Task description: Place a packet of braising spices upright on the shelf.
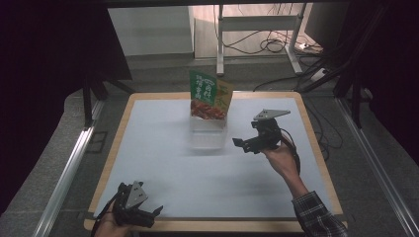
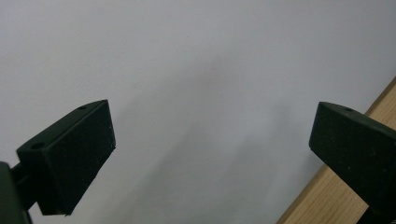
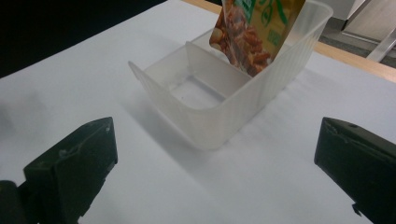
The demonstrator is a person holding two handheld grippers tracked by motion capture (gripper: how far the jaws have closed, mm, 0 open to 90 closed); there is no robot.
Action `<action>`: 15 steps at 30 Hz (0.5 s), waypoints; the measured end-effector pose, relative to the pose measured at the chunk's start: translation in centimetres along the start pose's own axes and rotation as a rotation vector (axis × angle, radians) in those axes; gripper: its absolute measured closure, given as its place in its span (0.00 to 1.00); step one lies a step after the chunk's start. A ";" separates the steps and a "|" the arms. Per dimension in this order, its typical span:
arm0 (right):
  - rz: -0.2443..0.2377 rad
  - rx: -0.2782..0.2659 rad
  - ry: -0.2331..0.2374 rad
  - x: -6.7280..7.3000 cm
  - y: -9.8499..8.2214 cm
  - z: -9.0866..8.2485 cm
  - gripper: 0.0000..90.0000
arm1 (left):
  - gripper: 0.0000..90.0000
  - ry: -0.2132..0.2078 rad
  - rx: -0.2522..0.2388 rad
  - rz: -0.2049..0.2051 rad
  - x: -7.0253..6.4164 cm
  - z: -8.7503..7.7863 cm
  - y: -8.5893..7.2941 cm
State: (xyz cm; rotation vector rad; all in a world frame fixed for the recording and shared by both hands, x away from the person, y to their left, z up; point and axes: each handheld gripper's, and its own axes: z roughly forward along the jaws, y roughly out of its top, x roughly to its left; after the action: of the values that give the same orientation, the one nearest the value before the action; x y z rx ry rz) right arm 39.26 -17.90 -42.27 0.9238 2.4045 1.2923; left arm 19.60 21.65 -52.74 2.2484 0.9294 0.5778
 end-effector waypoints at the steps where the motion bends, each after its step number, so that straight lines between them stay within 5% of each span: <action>1: -0.001 0.004 -0.003 0.0 -0.3 -0.1 0.00 | 0.00 0.000 -0.002 -0.003 0.0 0.0 0.0; 15: -0.025 -0.010 -0.047 1.0 -2.9 -1.6 0.02 | 0.00 0.003 -0.002 0.001 -0.1 0.0 0.0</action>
State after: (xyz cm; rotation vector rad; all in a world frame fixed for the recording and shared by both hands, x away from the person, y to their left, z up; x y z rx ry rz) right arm 36.51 -19.50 -43.69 0.9085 2.3645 1.2589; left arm 19.57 21.60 -52.75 2.2466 0.9291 0.5825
